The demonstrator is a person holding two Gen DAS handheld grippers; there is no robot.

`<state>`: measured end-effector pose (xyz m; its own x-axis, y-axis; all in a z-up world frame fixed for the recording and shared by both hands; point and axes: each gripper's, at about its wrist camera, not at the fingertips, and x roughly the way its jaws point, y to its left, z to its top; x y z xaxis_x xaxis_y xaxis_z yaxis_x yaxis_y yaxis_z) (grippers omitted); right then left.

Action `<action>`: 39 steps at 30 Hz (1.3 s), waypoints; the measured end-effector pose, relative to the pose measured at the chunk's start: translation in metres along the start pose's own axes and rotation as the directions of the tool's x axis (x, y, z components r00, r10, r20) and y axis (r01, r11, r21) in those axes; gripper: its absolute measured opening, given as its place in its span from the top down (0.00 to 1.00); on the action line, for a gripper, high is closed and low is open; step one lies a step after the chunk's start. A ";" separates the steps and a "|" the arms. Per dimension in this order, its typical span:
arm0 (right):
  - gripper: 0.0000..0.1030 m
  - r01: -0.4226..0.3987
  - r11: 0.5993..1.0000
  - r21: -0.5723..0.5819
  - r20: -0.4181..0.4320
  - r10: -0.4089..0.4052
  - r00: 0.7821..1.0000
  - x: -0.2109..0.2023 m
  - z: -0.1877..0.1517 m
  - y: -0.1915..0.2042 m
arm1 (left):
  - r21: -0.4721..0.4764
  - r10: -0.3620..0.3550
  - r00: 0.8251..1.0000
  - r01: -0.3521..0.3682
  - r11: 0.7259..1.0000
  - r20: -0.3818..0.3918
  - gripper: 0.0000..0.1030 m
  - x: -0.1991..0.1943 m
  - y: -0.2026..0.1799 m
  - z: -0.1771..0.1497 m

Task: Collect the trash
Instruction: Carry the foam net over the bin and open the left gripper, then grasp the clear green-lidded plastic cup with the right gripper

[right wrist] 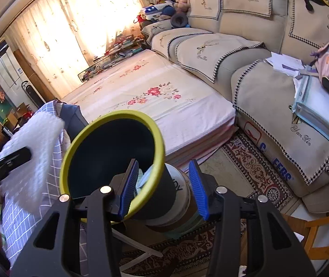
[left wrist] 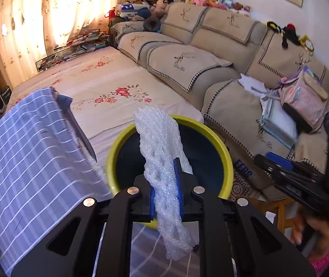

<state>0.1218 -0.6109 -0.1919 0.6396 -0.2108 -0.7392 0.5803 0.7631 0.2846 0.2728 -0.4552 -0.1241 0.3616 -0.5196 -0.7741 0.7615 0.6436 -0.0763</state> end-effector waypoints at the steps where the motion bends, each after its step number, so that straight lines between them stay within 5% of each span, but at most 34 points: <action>1: 0.58 0.000 1.000 0.002 -0.003 0.000 1.000 0.001 0.000 -0.002 | 0.002 0.004 1.000 -0.004 1.000 -0.012 0.86 0.011 -0.002 0.003; 7: 0.57 -0.012 1.000 -0.001 -0.012 0.012 1.000 0.005 -0.001 -0.001 | -0.013 0.037 0.997 -0.038 0.999 -0.064 0.75 0.050 0.005 0.002; 11: 0.55 -0.019 1.000 -0.011 -0.015 0.019 1.000 0.005 -0.001 0.005 | -0.022 0.068 0.996 -0.069 0.997 -0.060 0.34 0.051 0.014 -0.001; 12: 0.55 -0.021 1.000 -0.016 -0.015 0.021 1.000 0.005 -0.001 0.007 | -0.023 0.070 0.996 -0.071 0.997 -0.054 0.32 0.050 0.015 -0.001; 23: 0.53 -0.055 0.995 -0.087 -0.015 0.054 0.998 -0.006 -0.006 0.038 | -0.121 0.153 0.982 -0.139 0.983 0.114 0.13 -0.069 0.043 -0.027; 30: 0.52 -0.124 0.975 -0.186 -0.054 0.116 0.992 -0.013 -0.025 0.083 | -0.253 0.278 0.941 -0.226 0.941 0.193 0.07 -0.174 0.080 -0.087; 39: 0.48 -0.289 0.874 -0.391 -0.158 0.245 0.957 -0.033 -0.076 0.184 | -0.445 0.491 0.859 -0.386 0.808 0.146 0.05 -0.290 0.137 -0.204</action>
<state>0.1693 -0.4177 -0.1619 0.6748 0.0818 -0.7335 0.1252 0.9667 0.2230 0.1624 -0.1020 -0.0387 0.7627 -0.2124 -0.6108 0.2365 0.9707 -0.0423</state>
